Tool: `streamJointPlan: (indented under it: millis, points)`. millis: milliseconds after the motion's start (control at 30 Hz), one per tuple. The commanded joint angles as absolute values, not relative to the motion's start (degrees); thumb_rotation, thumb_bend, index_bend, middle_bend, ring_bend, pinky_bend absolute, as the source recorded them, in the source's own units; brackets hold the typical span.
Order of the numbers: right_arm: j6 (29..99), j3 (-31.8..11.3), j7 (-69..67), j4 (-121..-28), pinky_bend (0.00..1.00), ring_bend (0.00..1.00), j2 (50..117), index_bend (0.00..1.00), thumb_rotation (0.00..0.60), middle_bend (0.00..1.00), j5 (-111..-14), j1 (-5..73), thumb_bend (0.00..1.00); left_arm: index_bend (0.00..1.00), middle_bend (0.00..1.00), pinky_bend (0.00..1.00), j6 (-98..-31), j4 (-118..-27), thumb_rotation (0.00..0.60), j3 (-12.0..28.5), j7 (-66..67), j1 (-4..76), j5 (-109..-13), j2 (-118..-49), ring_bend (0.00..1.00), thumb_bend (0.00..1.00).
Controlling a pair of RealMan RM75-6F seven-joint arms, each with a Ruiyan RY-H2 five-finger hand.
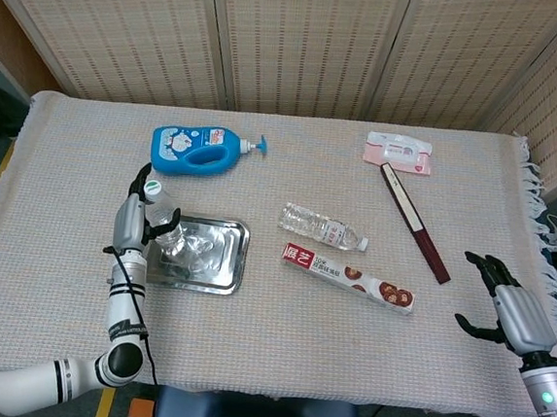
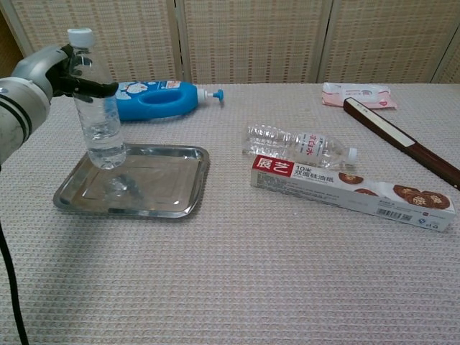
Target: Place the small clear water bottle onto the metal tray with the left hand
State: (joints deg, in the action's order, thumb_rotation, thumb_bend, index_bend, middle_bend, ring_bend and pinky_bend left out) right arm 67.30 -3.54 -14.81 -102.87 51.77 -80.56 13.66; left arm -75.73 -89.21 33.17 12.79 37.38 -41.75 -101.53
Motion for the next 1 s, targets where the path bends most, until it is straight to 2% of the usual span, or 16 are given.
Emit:
streamJointPlan:
  millis: [33, 500, 1000]
  points:
    - [67.4, -3.8, -15.2, -102.8, 0.21, 0.00, 51.7, 0.08, 0.600, 0.11, -80.4, 13.7, 0.19, 0.00, 0.00, 0.27, -76.2, -88.8, 0.600, 32.6, 12.4, 37.4, -41.9, -102.2, 0.00, 0.40]
    - [67.1, -3.8, -14.5, -102.7, 0.21, 0.00, 51.8, 0.08, 0.600, 0.11, -80.0, 13.8, 0.19, 0.00, 0.00, 0.28, -78.9, -84.9, 0.600, 31.1, 8.5, 36.4, -44.7, -105.1, 0.00, 0.39]
    - [66.6, -3.8, -13.8, -103.1, 0.21, 0.00, 51.8, 0.08, 0.600, 0.11, -79.5, 14.0, 0.19, 0.00, 0.00, 0.24, -73.2, -92.1, 0.600, 31.5, 13.4, 37.1, -45.8, -95.5, 0.00, 0.39]
